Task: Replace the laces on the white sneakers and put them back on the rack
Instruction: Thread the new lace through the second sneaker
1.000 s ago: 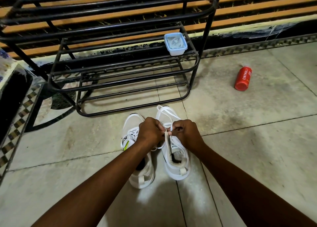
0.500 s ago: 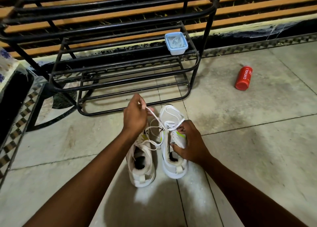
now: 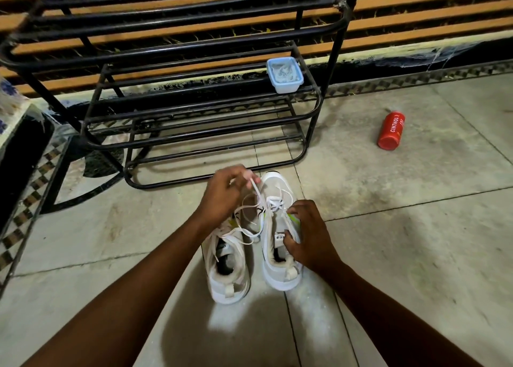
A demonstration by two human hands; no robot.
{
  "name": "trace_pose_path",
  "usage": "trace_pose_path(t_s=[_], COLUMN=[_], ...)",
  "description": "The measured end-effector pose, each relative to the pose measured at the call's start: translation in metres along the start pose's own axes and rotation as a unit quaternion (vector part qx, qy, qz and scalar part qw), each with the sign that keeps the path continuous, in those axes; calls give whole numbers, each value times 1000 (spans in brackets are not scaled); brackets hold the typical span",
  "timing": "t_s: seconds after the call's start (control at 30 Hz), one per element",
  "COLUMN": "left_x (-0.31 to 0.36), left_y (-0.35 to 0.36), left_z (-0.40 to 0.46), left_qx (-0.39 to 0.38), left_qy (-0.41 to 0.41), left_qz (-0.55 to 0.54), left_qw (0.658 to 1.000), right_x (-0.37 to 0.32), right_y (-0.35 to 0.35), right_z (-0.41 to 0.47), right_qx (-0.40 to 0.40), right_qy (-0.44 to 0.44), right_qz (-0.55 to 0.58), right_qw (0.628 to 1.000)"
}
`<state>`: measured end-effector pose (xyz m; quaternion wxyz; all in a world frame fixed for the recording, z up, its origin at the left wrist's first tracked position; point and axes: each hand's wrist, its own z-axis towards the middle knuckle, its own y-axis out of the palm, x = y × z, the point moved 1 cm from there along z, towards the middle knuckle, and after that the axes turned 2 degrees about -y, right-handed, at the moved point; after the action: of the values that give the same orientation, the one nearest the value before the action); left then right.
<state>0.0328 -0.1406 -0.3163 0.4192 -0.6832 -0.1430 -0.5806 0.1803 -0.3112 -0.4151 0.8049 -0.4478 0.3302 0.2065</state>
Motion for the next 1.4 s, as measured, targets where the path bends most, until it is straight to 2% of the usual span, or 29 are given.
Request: trace_pose_path(t_s=[0.03, 0.07, 0.1, 0.13, 0.17, 0.2, 0.23, 0.27, 0.3, 0.33, 0.37, 0.43, 0.47, 0.53, 0.57, 0.63, 0.67, 0.7, 0.73, 0.77, 0.83, 0.87, 0.93, 1.0, 1.07, 1.23, 1.3, 1.4], left_x=[8, 13, 9, 4, -3, -9, -17, -18, -19, -16, -13, -10, -10, -11, -8, -2, 0, -1, -5, -12, -15, -15, -15, -17, -19, -17, -13, -13], left_y=[2, 4, 5, 2, -3, -8, -12, -14, -14, -12, -8, -3, 0, 3, 5, 15, 20, 24, 27, 29, 30, 29, 28, 30, 34, 42, 40, 34], left_z=[1, 1, 0, 0, 2, 1, 3, 3, 4, 6, 6, 5, 5, 3, 1, -3, -4, -4, -3, -2, -1, 0, 5, 9, 9, 7, 7, 7], left_qx=[45, 66, 76, 77, 59, 11, -46, -100, -137, -149, -160, -155, -127, -53, -19, 25, 35, 43, 45, 36, -8, -31, -56, -72, -94, -153, -140, -113], left_qy=[-90, -157, -191, -183, -126, -37, 37, 85, 101, 105, 101, 78, 56, -1, -45, -141, -176, -196, -198, -174, -83, -40, -12, -8, -36, -105, -120, -155], left_qz=[-198, -334, -377, -325, -190, -1, 169, 310, 413, 464, 446, 277, 188, 15, -79, -265, -329, -351, -336, -294, -134, -44, 106, 259, 341, 356, 318, 187], left_qw=[975, 927, 903, 925, 972, 999, 984, 942, 895, 867, 875, 945, 972, 998, 996, 953, 927, 914, 920, 939, 987, 998, 993, 963, 935, 916, 930, 964], right_x=[1, 1, 1, 1, 1, 1, 1, 0, 0, 0, 0, 0, -1, -1, -1, -2, -2, -3, -4, -5, -7, -8, -8, -9, -9, -10, -11, -11], right_y=[-1, -1, -1, -1, 0, 0, 0, 1, 1, 1, 0, -1, -2, -4, -4, -4, -3, -2, -1, -1, -1, -1, 0, 1, 2, 2, 2, 0], right_z=[0, 0, -1, -1, -1, 0, 0, 0, 0, 0, 0, 0, 0, 0, 0, 1, 1, 1, 2, 3, 6, 7, 7, 6, 5, 7, 7, 8], right_qx=[0, 0, 0, -2, -5, -7, -10, -13, -15, -17, -17, -16, -15, -15, -16, -19, -21, -24, -28, -32, -35, -34, -32, -29, -28, -45, -49, -50], right_qy=[2, 2, 2, 2, 1, -1, -1, 1, 3, 4, 4, 6, 7, 12, 16, 24, 25, 23, 21, 19, 20, 22, 27, 37, 45, 39, 39, 43], right_qz=[1, 2, 2, 3, 4, 5, 6, 6, 5, 6, 6, 5, 4, 1, 0, -2, -2, -2, -2, -2, -6, -8, -14, -19, -24, -55, -62, -62], right_qw=[1000, 1000, 1000, 1000, 1000, 1000, 1000, 1000, 1000, 1000, 1000, 1000, 1000, 1000, 1000, 1000, 999, 999, 999, 999, 999, 999, 999, 999, 998, 997, 996, 996])
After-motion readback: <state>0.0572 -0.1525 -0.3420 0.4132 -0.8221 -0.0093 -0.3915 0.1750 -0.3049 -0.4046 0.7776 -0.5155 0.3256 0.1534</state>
